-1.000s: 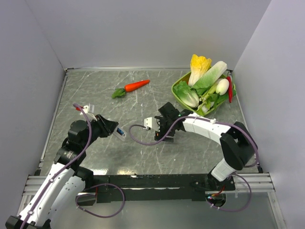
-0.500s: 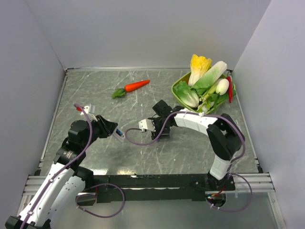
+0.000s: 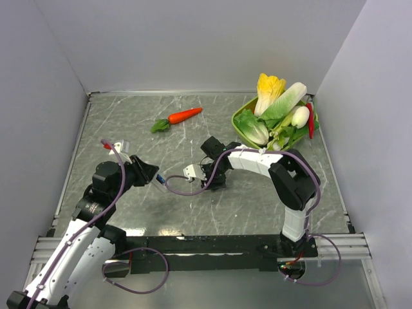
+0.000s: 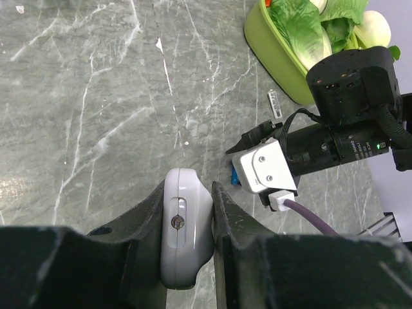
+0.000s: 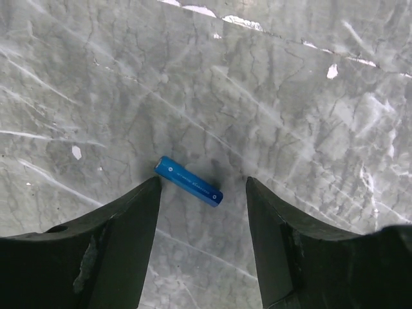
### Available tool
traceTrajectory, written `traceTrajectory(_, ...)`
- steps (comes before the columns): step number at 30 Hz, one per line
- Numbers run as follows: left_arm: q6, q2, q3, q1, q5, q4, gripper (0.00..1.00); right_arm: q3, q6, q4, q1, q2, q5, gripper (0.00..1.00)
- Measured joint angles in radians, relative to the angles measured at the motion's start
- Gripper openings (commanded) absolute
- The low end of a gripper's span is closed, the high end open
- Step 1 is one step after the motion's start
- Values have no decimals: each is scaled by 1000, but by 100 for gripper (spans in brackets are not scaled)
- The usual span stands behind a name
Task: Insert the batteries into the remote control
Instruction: Pick up the battery from the center of the board.
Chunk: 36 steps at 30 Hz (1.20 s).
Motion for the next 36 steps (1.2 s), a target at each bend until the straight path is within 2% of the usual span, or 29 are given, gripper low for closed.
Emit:
traceTrajectory(1, 0, 0, 0, 0, 0, 0, 1, 3, -1, -3, 2, 2, 0, 52)
traceTrajectory(3, 0, 5, 0, 0, 0, 0, 1, 5, -1, -13, 4, 5, -2, 46)
traceTrajectory(4, 0, 6, 0, 0, 0, 0, 1, 7, 0, -21, 5, 5, -3, 35)
traceTrajectory(6, 0, 6, 0, 0, 0, 0, 1, 12, -1, -37, 7, 11, -10, 25)
traceTrajectory(7, 0, 6, 0, 0, 1, 0, 1, 17, 2, -48, 8, 16, -16, 14)
traceTrajectory(13, 0, 5, 0, 0, 0, 1, 1, 44, 22, -74, 9, 31, -25, 1)
traceTrajectory(19, -21, 3, -5, 0, 6, 20, 1, 43, 92, -81, 9, 31, -29, 0)
traceTrajectory(28, -109, 7, -105, 0, 27, 154, 1, -58, 344, -51, 9, -53, -12, 0)
traceTrajectory(36, -209, 71, -187, 0, 38, 297, 1, -132, 594, 6, 10, -132, 55, 0)
